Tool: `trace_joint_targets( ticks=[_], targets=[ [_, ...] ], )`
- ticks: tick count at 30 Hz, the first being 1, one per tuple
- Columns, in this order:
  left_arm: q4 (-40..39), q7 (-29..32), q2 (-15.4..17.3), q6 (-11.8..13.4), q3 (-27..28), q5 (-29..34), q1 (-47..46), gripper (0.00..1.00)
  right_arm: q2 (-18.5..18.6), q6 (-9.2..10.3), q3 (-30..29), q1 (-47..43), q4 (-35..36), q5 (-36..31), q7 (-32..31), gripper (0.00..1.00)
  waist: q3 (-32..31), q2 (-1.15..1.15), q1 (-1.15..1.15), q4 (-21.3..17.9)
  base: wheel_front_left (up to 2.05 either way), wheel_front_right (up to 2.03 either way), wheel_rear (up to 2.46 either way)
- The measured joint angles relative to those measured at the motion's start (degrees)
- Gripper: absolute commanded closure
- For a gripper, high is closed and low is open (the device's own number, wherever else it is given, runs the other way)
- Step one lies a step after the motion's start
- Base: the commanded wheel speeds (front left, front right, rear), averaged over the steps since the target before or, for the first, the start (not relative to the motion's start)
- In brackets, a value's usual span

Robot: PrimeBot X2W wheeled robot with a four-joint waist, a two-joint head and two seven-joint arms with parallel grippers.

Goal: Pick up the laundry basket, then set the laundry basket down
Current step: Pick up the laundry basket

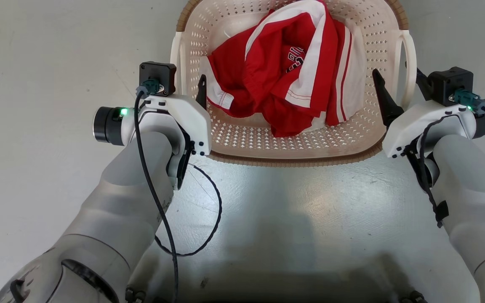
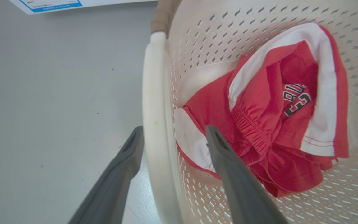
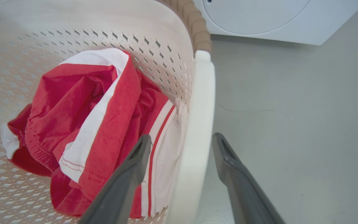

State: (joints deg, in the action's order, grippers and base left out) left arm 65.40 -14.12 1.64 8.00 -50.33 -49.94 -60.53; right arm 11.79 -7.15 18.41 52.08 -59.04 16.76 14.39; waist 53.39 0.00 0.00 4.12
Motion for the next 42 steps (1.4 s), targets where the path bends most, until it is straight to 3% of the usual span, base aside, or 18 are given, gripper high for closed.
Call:
trace_joint_targets(
  ticks=[3, 4, 5, 14, 21, 42],
  targets=[
    [0.33, -0.01, 0.01, 0.04, -0.65, -0.56, -0.02, 0.04, -0.09, 0.00, 0.01, 0.00, 0.01, 0.00, 0.01, 0.00, -0.01, 0.00, 0.00, -0.16, 0.00, 0.00, 0.00],
    [0.40, -0.01, 0.02, 0.04, -1.10, -0.58, -0.05, 1.00, -0.14, 0.00, 0.01, 0.00, 0.02, 0.00, 0.01, 0.78, -0.01, 0.00, 0.00, -0.22, 0.00, 0.00, 0.00],
    [0.55, -0.01, 0.02, 0.04, -1.60, -0.57, -0.14, 1.00, -0.14, 0.00, 0.15, -0.02, 0.27, 0.00, 0.01, 1.00, -0.01, 0.00, 0.00, -0.26, 0.00, 0.00, 0.00],
    [1.19, -0.01, -0.02, 0.63, -3.83, -2.67, -0.38, 1.00, -0.12, 0.13, 0.74, -0.15, -1.25, 0.59, 0.08, 1.00, -2.05, 0.00, 0.00, -0.27, 0.00, 0.00, 0.00],
    [2.85, 2.33, 0.19, 0.48, -5.81, -4.24, 2.40, 1.00, -2.29, 0.13, 4.97, -0.41, -6.12, 3.22, -0.13, 1.00, -6.40, 0.00, 0.00, -0.69, 0.00, 0.00, 0.00],
    [6.17, 7.66, 0.23, -3.67, -8.88, -10.12, 16.75, 1.00, -3.38, 0.16, 19.93, -11.94, -7.64, 20.08, -7.76, 1.00, -28.39, 0.00, 0.00, -3.02, 0.00, 0.00, 0.00]
  ],
)
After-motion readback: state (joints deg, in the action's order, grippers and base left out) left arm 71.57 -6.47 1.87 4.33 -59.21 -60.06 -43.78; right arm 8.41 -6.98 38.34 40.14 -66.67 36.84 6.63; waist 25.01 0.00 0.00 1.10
